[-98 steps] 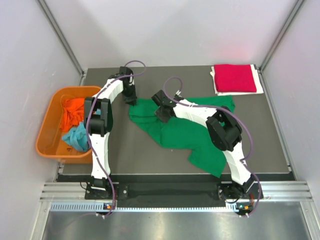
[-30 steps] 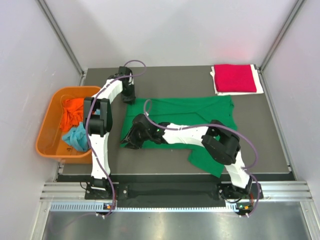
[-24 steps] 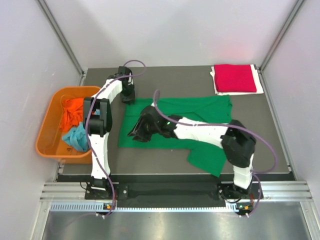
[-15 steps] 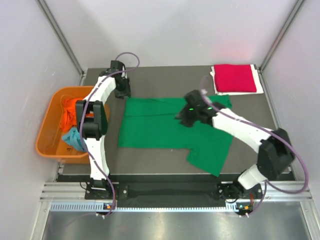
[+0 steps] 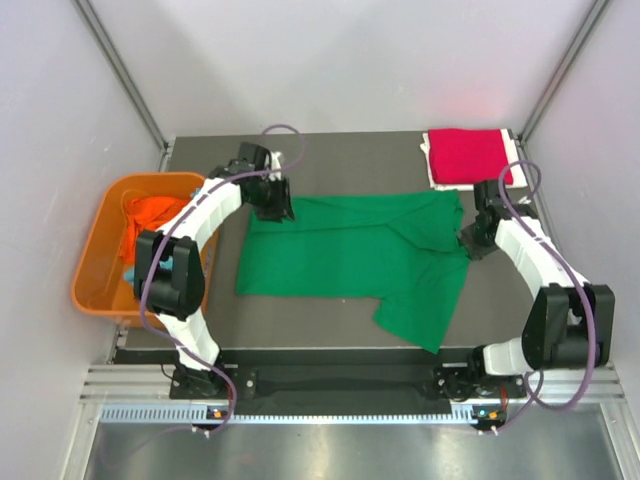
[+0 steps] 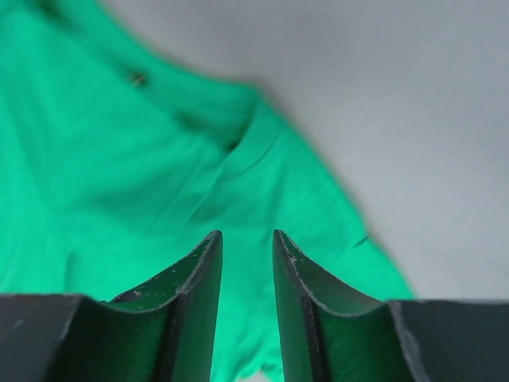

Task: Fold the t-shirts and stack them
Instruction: Fold the tshirt

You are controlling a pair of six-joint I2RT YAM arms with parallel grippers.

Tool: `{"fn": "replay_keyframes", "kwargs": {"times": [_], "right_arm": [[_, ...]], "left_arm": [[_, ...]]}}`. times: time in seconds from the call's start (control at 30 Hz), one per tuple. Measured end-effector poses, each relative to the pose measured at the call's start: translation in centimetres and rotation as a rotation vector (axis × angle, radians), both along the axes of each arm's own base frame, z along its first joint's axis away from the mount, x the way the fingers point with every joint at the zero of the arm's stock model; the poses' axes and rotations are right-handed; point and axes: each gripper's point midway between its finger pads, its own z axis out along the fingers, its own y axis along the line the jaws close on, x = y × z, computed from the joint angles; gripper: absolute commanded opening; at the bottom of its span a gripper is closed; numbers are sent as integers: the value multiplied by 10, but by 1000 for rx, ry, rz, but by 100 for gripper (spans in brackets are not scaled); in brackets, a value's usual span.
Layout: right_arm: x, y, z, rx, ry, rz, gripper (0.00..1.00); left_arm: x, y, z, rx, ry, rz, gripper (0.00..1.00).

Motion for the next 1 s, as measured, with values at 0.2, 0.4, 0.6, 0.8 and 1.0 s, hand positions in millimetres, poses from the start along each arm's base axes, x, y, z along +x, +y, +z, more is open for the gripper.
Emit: {"fn": "replay_keyframes", "kwargs": {"times": [0.2, 0.4, 0.6, 0.8, 1.0], "right_arm": [[3, -26, -32, -16, 94, -43, 32], [11, -27, -52, 17, 132, -50, 31], [22, -17, -53, 74, 93, -37, 31], [27, -13, -52, 100, 78, -47, 31], [35, -7, -58, 130, 81, -49, 31]], "left_arm": [[-38, -31, -27, -47, 74, -71, 45], [-16, -11, -34, -14, 68, 27, 43], [-2, -32, -33, -90, 50, 34, 42], [-21, -134, -7, -261, -17, -107, 43], [-42, -224, 5, -440, -42, -164, 44]]}}
